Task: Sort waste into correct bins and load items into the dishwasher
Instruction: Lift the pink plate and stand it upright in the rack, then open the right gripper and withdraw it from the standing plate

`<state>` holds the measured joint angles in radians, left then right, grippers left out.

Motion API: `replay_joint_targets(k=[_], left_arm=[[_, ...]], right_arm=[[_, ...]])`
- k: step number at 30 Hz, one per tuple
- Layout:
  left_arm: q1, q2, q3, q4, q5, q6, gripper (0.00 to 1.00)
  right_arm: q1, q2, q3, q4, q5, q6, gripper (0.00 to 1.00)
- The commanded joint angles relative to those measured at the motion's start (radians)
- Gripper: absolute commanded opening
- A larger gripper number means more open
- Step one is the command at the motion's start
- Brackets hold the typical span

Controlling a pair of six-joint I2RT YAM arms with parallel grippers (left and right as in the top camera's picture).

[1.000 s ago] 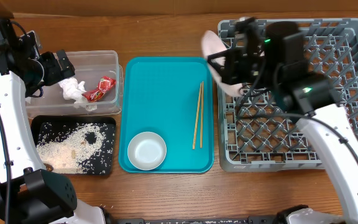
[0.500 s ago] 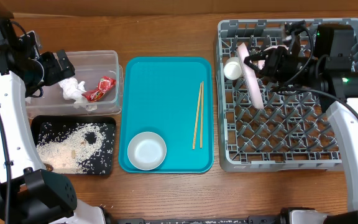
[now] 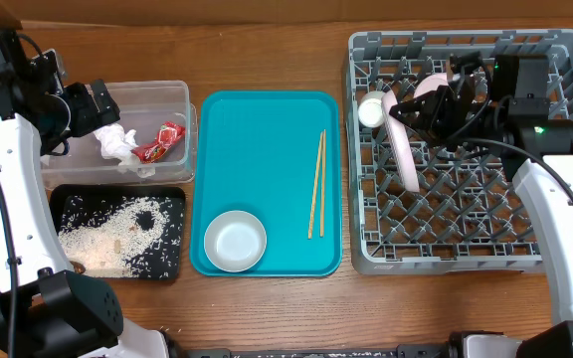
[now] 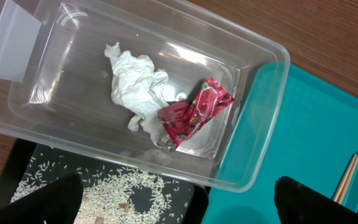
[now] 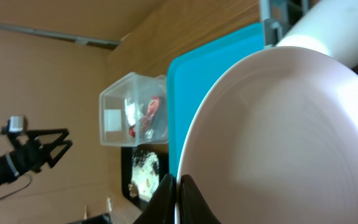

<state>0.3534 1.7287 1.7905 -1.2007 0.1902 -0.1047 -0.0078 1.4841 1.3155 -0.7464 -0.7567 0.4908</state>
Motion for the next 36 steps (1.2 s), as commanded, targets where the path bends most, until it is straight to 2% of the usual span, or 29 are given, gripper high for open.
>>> replay_joint_targets(k=[1, 11, 18, 19, 20, 21, 26, 30, 36], left_arm=[[0.0, -0.016, 0.025, 0.001, 0.009, -0.008, 1.0], [0.0, -0.016, 0.025, 0.001, 0.009, -0.007, 1.0], [0.0, -0.016, 0.025, 0.001, 0.009, -0.007, 1.0], [0.0, -0.016, 0.025, 0.001, 0.009, -0.007, 1.0], [0.0, -0.016, 0.025, 0.001, 0.009, -0.007, 1.0], [0.0, -0.016, 0.025, 0.001, 0.009, -0.007, 1.0], [0.0, -0.016, 0.025, 0.001, 0.009, -0.007, 1.0], [0.0, -0.016, 0.025, 0.001, 0.009, -0.007, 1.0], [0.0, -0.016, 0.025, 0.001, 0.009, -0.007, 1.0]], right_arm=[[-0.007, 0.0, -0.025, 0.008, 0.058, 0.016, 0.04], [-0.035, 0.0, -0.059, 0.038, 0.107, 0.041, 0.04], [-0.065, 0.0, -0.059, 0.033, 0.182, 0.029, 0.11], [-0.064, 0.0, -0.059, 0.029, 0.203, 0.029, 0.14], [-0.064, 0.0, -0.059, 0.024, 0.223, 0.029, 0.24], [-0.064, 0.0, -0.059, 0.018, 0.246, 0.029, 0.3], [-0.065, -0.001, -0.059, 0.011, 0.302, -0.032, 0.4], [-0.065, -0.002, -0.056, 0.03, 0.286, -0.031, 0.45], [-0.058, -0.005, 0.015, 0.051, 0.089, -0.134, 0.47]])
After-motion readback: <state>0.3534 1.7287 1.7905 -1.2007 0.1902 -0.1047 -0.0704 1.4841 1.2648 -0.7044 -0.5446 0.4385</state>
